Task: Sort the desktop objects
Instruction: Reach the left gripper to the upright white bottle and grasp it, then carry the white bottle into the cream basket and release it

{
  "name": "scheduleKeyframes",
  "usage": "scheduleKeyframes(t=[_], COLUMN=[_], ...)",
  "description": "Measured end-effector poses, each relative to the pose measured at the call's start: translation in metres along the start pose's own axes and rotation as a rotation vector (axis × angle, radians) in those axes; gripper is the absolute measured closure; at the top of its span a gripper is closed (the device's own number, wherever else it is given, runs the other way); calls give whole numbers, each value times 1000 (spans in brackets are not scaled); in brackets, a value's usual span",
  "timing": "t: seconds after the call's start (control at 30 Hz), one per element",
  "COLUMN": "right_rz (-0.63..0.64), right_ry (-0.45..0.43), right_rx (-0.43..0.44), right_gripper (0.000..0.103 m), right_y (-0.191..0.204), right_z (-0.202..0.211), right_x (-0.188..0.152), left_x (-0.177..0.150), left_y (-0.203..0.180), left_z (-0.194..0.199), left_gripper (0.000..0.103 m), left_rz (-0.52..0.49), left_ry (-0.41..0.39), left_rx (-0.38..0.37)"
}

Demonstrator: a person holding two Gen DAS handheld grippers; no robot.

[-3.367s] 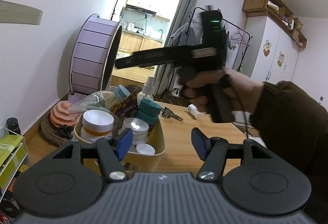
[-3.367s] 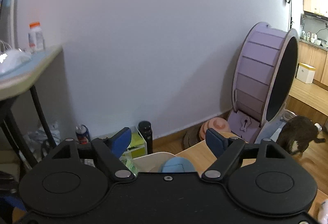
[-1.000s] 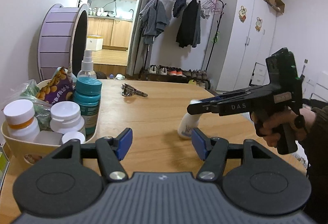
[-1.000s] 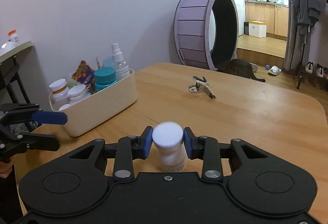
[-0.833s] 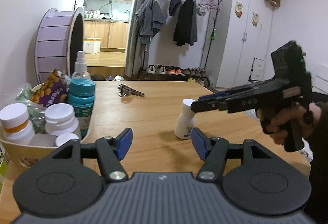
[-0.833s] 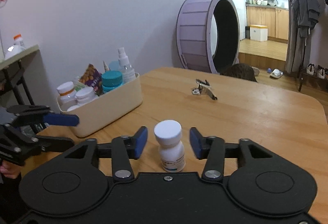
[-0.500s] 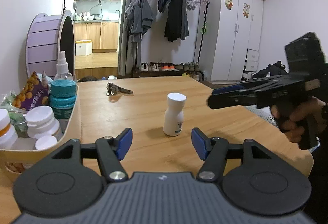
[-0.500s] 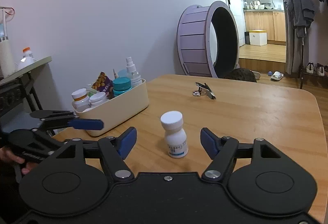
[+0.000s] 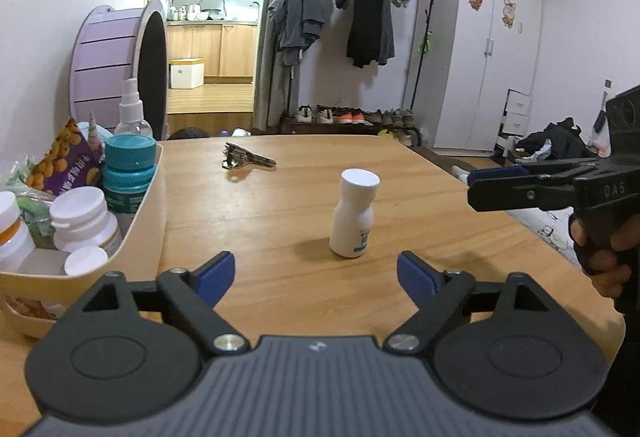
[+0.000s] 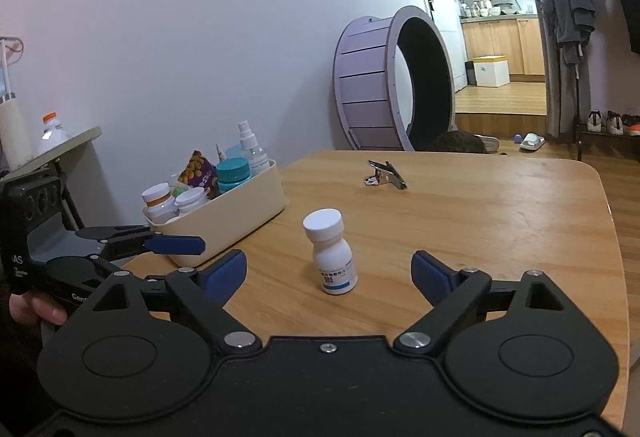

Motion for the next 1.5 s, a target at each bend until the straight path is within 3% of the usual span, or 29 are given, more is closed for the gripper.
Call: scheduleKeyframes(t=[0.13,0.6,0.77,0.9,1.0,1.07,1.3,1.5], right_rz=[-12,-62,-69,-87,-99,-100,-107,-114], right_ry=[-30,-142,-141,-141,-146,-144,-149,-160], right_rx=[2,7,13,11,5,1,-6,2], right_gripper=[14,7,6,4,3,2,2,2], right_y=[-2,-13,-11,-12,-15,-15,-15,-11], right_z=[9,39,37,36,36,36,38,35], right_x=[4,17,16,15,15,15,14,18], left_x=[6,23,24,24,24,23,32,53], left_y=[-4,-34,-37,-40,-42,-44,-44,-21], left_z=[0,-44,-62,-72,-76,-79,-60,-10], left_gripper=[12,16,35,43,57,71,73,73], left_rz=[1,-140,-125,-129,-128,-130,-108,-68], left_ry=[-11,-32,-7,-3,-2,3,-41,-107], left_rx=[5,-1,-23,-23,-36,-43,-61,-26])
Point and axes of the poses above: each gripper's, at about its wrist camera, not at the fingertips, and z roughly against the way its jaws point, y to its left, x to its top, the point moved 9 cm from there along -z, roughly the way its jaws point, and after that the axes turned 9 degrees about z, right-handed, at the moved point
